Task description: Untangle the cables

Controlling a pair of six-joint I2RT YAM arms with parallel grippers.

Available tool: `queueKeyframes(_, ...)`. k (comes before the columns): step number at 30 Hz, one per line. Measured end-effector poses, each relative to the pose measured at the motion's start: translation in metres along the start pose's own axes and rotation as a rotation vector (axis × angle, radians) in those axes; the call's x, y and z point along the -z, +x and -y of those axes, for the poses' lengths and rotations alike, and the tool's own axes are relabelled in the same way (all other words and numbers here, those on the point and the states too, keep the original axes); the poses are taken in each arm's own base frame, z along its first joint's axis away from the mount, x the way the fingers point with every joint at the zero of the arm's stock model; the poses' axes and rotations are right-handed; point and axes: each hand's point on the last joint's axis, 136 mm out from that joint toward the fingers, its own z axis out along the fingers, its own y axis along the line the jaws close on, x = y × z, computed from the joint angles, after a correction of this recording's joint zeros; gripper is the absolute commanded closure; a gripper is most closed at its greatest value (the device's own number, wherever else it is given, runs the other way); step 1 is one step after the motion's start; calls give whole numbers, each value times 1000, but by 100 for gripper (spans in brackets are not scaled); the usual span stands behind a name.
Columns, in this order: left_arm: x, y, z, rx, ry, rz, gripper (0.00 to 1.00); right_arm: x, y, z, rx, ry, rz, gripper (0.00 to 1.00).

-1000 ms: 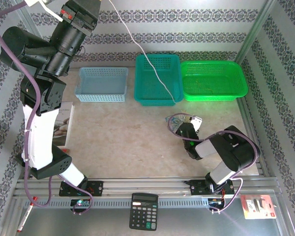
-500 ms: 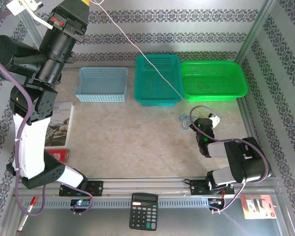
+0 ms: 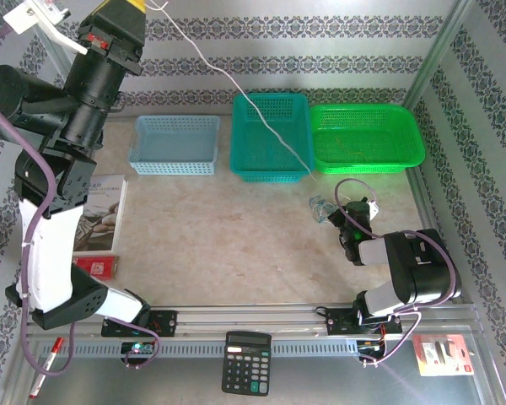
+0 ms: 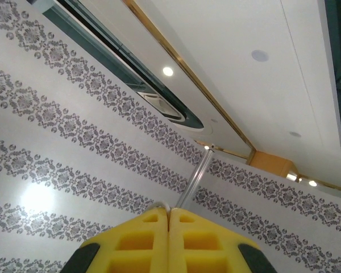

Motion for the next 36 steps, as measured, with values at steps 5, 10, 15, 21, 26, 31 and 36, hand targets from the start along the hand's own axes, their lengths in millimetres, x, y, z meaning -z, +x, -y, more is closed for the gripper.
queueKeyframes(5,6,-9,2,-14,-5,21,100,-2,1,-2,-3,-5,-20,100)
queueKeyframes(10,5,-8,-1,-26,-13,19,100,-3,5,-6,1,-23,-43,78)
queueKeyframes(15,1,-2,-7,-40,-30,12,100,-3,6,-12,17,-51,-55,100)
queueKeyframes(21,-1,-2,-14,-52,-56,18,100,-3,8,-8,18,-28,-68,100)
queueKeyframes(26,-1,-8,-13,-71,-60,36,100,-7,-4,3,-50,10,-48,100)
queueKeyframes(31,1,-15,-13,-92,-71,55,100,-12,-11,4,-108,30,-41,100)
queueKeyframes(36,1,-15,-16,-116,-81,56,100,-17,-15,4,-135,56,-40,100)
